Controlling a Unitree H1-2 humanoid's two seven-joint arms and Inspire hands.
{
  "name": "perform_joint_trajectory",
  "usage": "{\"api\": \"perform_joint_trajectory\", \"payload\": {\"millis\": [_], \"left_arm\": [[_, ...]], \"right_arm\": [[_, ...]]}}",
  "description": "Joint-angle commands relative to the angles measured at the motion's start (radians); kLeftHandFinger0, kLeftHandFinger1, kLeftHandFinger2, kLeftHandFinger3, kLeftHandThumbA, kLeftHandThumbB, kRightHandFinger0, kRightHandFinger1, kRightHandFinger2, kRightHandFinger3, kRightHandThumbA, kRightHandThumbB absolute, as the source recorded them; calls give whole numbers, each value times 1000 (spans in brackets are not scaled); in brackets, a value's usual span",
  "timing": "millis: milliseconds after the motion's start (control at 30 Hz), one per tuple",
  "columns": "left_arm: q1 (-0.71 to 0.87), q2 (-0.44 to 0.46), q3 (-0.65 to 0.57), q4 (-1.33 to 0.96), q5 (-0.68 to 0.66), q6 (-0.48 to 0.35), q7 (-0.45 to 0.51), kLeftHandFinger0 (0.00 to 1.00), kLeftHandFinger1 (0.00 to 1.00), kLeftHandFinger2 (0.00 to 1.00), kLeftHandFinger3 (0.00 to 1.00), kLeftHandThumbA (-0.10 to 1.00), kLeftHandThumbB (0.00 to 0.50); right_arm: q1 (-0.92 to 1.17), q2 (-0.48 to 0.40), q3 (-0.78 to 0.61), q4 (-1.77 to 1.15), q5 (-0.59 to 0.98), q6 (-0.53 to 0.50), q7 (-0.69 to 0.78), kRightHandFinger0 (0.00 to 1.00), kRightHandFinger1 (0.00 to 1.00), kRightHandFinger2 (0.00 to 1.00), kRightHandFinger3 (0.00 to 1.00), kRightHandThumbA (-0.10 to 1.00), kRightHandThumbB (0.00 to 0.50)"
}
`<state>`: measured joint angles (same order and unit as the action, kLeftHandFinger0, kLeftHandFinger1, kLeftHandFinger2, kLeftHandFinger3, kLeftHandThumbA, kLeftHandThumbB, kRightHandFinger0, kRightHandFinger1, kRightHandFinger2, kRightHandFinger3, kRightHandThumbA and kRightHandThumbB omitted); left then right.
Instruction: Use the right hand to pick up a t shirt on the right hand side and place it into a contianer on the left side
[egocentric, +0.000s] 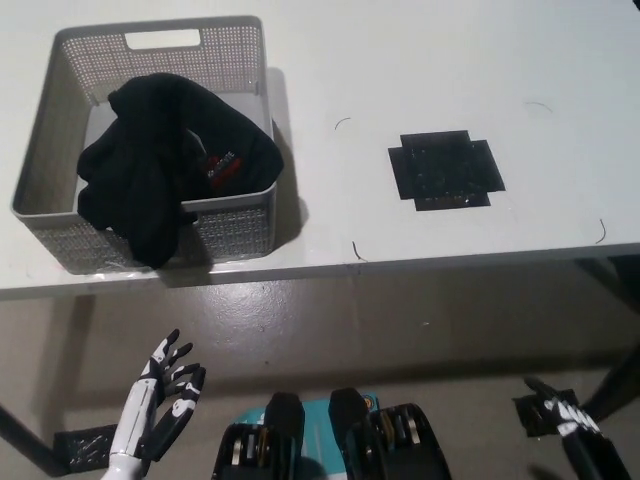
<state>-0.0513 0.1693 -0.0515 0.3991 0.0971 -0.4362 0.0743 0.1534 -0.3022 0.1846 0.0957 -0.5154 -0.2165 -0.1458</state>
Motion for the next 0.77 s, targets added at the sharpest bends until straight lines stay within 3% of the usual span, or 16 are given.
{"api": "perform_joint_trajectory", "payload": {"millis": [0,333,400,467,600,733], "left_arm": [[-9,1,16,-27,-25,-34,14,725,798,914,1000,696,368],[4,7,18,-35,-30,-34,1,756,830,945,1000,703,369],[8,6,22,-36,-36,-34,1,749,825,934,1000,715,391],[9,8,19,-37,-32,-34,4,744,817,930,1000,708,366],[4,2,24,-29,-49,-34,-7,750,813,917,1000,681,378],[6,5,21,-26,-31,-34,2,764,829,938,1000,739,392]], "right_arm": [[-26,12,-53,73,31,-223,-144,1000,1000,1000,1000,1000,162],[-37,40,-67,132,41,-224,-115,1000,1000,1000,1000,1000,171],[-38,43,-63,131,29,-225,-114,1000,1000,1000,1000,1000,165],[-39,43,-63,137,28,-233,-113,1000,1000,1000,1000,1000,170],[-39,44,-63,126,21,-221,-104,1000,1000,1000,1000,1000,160],[-43,42,-62,135,14,-229,-109,1000,1000,1000,1000,1000,150]]}}
